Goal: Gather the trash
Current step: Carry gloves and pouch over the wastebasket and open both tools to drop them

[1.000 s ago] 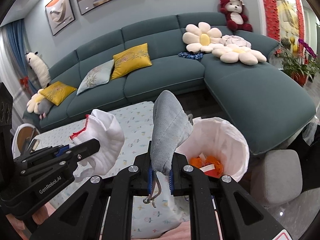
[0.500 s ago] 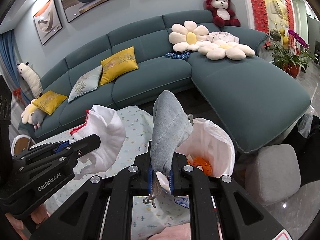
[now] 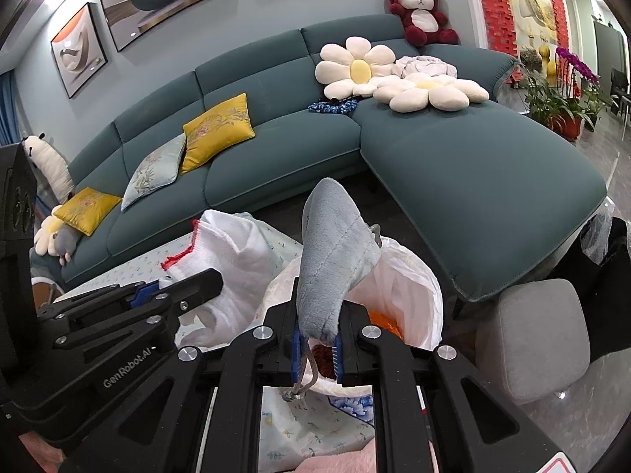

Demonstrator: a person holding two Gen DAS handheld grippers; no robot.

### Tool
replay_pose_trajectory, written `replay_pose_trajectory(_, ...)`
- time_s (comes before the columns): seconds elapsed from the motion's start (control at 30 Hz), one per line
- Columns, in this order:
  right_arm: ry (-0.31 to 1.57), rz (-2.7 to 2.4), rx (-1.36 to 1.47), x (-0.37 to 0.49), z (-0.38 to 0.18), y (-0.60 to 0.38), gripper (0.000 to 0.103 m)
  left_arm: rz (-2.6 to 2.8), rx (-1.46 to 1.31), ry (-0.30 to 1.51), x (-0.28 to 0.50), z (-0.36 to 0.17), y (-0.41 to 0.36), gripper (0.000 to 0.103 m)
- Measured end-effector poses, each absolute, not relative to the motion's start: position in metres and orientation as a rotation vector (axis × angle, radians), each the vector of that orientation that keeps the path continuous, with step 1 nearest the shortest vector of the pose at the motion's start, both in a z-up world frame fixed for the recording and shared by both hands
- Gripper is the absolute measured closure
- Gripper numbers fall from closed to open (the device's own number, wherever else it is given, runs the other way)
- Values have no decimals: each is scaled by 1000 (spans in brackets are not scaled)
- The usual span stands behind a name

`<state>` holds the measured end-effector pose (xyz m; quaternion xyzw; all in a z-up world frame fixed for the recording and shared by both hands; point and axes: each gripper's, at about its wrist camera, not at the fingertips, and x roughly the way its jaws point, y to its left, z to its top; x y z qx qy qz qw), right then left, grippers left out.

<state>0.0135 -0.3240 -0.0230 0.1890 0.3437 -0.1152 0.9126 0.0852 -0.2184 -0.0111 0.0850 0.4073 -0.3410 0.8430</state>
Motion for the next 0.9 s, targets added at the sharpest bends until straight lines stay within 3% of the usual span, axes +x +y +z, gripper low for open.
replay_pose_trajectory(0.6,734,-225,350,36,-31,-332,91,-714,151,882,108,-24,-231,85)
replay_pose_trajectory(0.63,739,-223,350,39,-32,-334,91,-711,147,887,110,-25,-231,83)
replay_pose_trajectory(0.8,753,-230,351,50,-36,-338,84,-668,137,886,115,-28,-230,54)
replay_pose_trajectory(0.9,762,-233,355,54,-39,-341,80,-634,119,900,121,-31,-223,46)
